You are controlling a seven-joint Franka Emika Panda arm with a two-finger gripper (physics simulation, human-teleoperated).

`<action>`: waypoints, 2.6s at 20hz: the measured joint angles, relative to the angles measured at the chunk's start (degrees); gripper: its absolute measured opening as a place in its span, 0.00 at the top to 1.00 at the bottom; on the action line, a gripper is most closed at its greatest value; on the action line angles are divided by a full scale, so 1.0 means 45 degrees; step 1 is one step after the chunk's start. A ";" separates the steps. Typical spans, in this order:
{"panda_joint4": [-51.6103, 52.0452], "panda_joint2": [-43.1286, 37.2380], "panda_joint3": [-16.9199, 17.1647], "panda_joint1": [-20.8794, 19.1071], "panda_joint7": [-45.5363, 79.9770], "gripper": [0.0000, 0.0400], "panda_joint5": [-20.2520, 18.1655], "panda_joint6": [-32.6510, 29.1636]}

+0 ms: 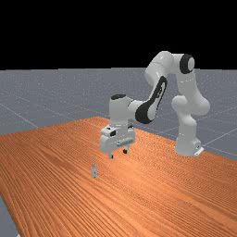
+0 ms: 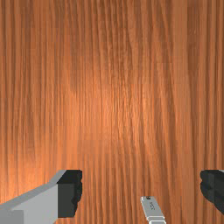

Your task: Rotate the USB body for 90 degree with plug right ward

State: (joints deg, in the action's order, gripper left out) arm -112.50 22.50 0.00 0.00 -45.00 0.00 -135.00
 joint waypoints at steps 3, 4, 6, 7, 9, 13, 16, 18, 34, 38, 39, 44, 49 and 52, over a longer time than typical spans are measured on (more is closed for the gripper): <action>0.0000 0.0000 0.0000 0.0000 0.0000 0.78 0.0000 0.0000; 0.0000 0.0000 0.0000 0.0000 0.0000 0.86 0.0000 0.0000; 0.0003 0.0001 0.0145 0.0114 0.0201 0.95 0.0331 0.0003; 0.0005 0.0002 0.0166 0.0056 0.0107 0.97 0.0324 0.0001; 0.0026 0.0021 0.0499 0.0155 0.0344 0.99 0.0954 0.0015; 0.0244 0.0208 0.1198 -0.0323 -0.0294 1.00 0.1714 -0.0057; 0.0658 0.0475 0.1229 -0.1355 -0.1863 1.00 0.1031 -0.0050; 0.1079 0.0712 0.0902 -0.2269 -0.3757 1.00 0.0255 0.0172; 0.2602 0.4175 0.0962 -0.2961 -0.3942 1.00 -0.0072 -0.1205; 0.4892 0.5343 0.1112 -0.2729 -0.3574 1.00 0.0117 0.0440; 0.5074 0.5501 0.1117 -0.2704 -0.3549 1.00 0.0133 0.0487; 0.4758 0.5909 0.1076 -0.2697 -0.3343 1.00 -0.0006 -0.0567; 0.4381 0.5720 0.1118 -0.2273 -0.2602 1.00 -0.0073 -0.0691; 0.4085 0.5561 0.1108 -0.1891 -0.2104 1.00 -0.0084 -0.0800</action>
State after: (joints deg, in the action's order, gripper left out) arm -94.12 47.52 4.98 -8.51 -54.47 -0.38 -138.60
